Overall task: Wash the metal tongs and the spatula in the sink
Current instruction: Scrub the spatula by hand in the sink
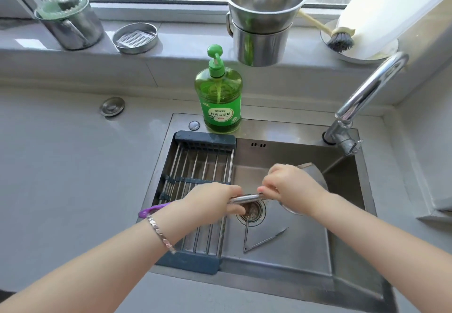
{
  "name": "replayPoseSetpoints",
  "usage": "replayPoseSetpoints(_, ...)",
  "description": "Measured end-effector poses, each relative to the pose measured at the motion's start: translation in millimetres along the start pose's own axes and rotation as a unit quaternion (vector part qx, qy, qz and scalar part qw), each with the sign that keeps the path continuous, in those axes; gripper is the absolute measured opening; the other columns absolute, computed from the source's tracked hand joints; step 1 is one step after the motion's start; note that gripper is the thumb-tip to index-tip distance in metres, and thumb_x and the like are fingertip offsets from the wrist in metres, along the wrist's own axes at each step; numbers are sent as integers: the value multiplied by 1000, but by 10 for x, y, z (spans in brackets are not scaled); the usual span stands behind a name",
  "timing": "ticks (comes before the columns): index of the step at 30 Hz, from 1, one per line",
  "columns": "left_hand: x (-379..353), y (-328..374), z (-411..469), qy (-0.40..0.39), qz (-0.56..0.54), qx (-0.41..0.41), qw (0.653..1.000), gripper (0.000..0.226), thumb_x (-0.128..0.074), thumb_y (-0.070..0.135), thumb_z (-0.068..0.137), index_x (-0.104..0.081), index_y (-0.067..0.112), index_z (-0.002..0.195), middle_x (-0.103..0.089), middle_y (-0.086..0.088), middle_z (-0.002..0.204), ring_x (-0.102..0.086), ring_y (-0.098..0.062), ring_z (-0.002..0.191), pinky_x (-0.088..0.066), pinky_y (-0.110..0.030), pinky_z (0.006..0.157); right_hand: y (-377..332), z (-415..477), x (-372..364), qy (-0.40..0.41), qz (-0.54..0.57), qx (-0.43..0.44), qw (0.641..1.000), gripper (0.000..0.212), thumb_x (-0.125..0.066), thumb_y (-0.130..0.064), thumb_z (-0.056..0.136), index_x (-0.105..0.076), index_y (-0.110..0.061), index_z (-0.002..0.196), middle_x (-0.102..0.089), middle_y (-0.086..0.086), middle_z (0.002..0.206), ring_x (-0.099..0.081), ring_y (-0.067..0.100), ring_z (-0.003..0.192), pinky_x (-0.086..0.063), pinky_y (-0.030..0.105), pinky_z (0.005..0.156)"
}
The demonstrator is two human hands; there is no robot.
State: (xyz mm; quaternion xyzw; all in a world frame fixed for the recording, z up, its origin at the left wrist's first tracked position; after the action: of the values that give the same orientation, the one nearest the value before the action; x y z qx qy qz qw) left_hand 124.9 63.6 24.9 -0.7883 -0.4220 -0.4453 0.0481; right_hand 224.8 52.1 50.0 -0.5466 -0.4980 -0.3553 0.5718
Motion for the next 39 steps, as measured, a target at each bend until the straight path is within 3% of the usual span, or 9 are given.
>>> replayPoseSetpoints(2, 98, -130, 4, 10, -29, 4, 1000, 29, -52, 43, 93, -51, 27, 116, -65, -1, 100, -54, -18, 78, -41, -28, 68, 143, 180, 120, -29, 106, -71, 991, 26, -54, -34, 92, -71, -16, 93, -65, 4, 93, -58, 16, 90, -46, 29, 81)
replayPoseSetpoints(4, 225, -292, 15, 25, -62, 29, 997, 28, -52, 39, 93, -53, 27, 118, -62, 4, 91, -54, -16, 73, -41, -26, 64, 314, 465, 489, 60, 228, -150, 960, 25, -56, -31, 91, -71, -11, 88, -68, 2, 81, -58, 14, 76, -45, 27, 77)
replayPoseSetpoints(7, 462, -542, 44, 56, -108, 72, 990, 23, -54, 35, 93, -58, 26, 114, -53, 12, 75, -47, -6, 56, -38, -20, 51, 503, 962, 786, 102, 444, -265, 850, 34, -53, -33, 93, -67, -5, 81, -64, 3, 65, -59, 14, 59, -52, 21, 57)
replayPoseSetpoints(11, 797, -761, 82, 94, -84, 107, 986, 22, -54, 36, 91, -65, 27, 108, -61, 8, 79, -52, -10, 62, -41, -23, 56, 385, 1520, 786, -3, 633, -341, 695, 49, -53, -46, 90, -58, 3, 92, -61, 11, 80, -61, 11, 54, -50, 14, 41)
replayPoseSetpoints(15, 918, -899, 127, 98, -58, 121, 986, 23, -53, 40, 90, -67, 29, 104, -59, 8, 75, -53, -13, 65, -40, -24, 59, 317, 1873, 747, -17, 700, -366, 612, 40, -56, -40, 91, -55, -1, 82, -55, 8, 74, -53, 8, 32, -46, 13, 35)
replayPoseSetpoints(22, 872, -1012, 219, 96, -62, 122, 986, 23, -53, 39, 90, -65, 27, 105, -56, 8, 71, -48, -11, 59, -40, -24, 58, 313, 1959, 654, -19, 749, -367, 551, 35, -54, -33, 93, -55, -5, 72, -52, 2, 43, -48, 6, 29, -38, 12, 29)
replayPoseSetpoints(27, 850, -1064, 265, 96, -33, 149, 984, 42, -45, 53, 90, -45, 19, 66, -43, 6, 58, -43, -14, 55, -37, -27, 59, 292, 1966, 621, -12, 786, -357, 504, 33, -53, -28, 94, -54, -4, 71, -52, 2, 40, -48, 7, 29, -40, 12, 30)
replayPoseSetpoints(36, 886, -980, 282, 94, -44, 160, 982, 50, -42, 56, 91, -37, 18, 58, -40, 4, 56, -37, -12, 49, -32, -25, 51, 299, 1999, 597, -9, 786, -365, 498, 34, -54, -30, 93, -53, -5, 71, -52, 2, 41, -49, 7, 27, -39, 12, 29)
replayPoseSetpoints(39, 897, -942, 233, 103, -55, 165, 979, 48, -43, 55, 91, -51, 15, 68, -45, 2, 58, -46, -15, 54, -35, -25, 54, 346, 2024, 600, 27, 769, -386, 509, 26, -57, -28, 92, -55, -7, 76, -51, 1, 59, -47, 7, 26, -39, 13, 28)
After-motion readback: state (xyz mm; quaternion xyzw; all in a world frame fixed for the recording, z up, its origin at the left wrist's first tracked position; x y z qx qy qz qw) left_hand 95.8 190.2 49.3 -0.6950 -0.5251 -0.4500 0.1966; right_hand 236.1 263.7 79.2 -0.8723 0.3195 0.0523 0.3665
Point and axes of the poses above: each hand's wrist, its own z-axis towards the middle knuckle, its own x-axis out of the back of the hand, y = z × x, the point moved 10 cm from there along z, towards the middle knuckle
